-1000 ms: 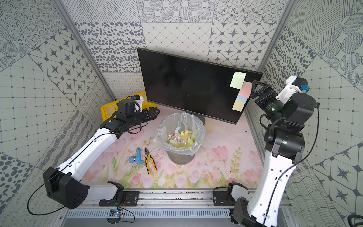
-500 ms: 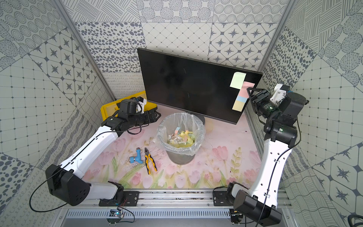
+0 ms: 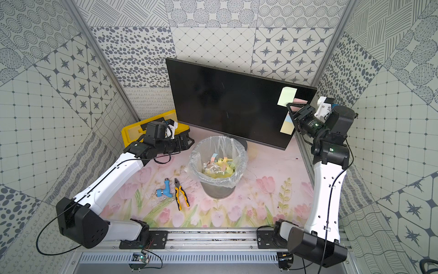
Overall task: Remove the sticky note from the monitor
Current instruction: Tear off the sticky note from the monitor.
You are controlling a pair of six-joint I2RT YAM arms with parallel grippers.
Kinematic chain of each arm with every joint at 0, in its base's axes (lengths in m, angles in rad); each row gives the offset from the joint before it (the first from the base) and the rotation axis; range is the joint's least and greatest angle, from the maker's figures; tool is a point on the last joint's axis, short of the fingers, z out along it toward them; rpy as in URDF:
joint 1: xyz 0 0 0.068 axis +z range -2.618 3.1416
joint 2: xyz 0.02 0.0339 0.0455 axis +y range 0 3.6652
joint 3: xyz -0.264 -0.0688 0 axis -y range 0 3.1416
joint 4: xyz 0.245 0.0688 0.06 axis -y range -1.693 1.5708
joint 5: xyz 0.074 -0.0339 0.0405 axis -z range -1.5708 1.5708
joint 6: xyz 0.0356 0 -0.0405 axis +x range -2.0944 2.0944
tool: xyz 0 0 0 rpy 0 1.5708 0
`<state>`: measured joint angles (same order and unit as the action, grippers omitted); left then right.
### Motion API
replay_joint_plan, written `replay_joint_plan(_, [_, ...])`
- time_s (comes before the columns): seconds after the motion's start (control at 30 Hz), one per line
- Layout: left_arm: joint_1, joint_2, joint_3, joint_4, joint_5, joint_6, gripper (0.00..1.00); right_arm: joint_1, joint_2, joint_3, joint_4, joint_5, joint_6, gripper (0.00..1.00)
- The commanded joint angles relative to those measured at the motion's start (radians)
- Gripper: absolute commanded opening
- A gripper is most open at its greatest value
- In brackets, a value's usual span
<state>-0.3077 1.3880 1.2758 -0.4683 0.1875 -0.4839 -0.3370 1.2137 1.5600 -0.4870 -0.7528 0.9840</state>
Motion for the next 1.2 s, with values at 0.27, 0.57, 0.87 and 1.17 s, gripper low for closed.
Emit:
replay_joint_plan(0.27, [-0.007, -0.003, -0.014, 0.004, 0.050, -0.010, 0.89, 0.038, 0.058, 0.084, 0.052, 0.045, -0.032, 0.44])
replay_joint_plan(0.57, [-0.008, -0.005, -0.008, -0.003, 0.040, 0.001, 0.89, 0.069, 0.040, 0.088, 0.062, 0.112, -0.049, 0.14])
replay_joint_plan(0.87, [-0.008, -0.012, 0.000, -0.012, 0.045, 0.013, 0.90, 0.070, -0.046, 0.029, 0.056, 0.138, -0.064, 0.00])
replay_joint_plan(1.17, [-0.006, -0.003, 0.038, -0.050, 0.135, 0.000, 0.90, 0.146, -0.166, -0.065, -0.006, 0.117, -0.122, 0.00])
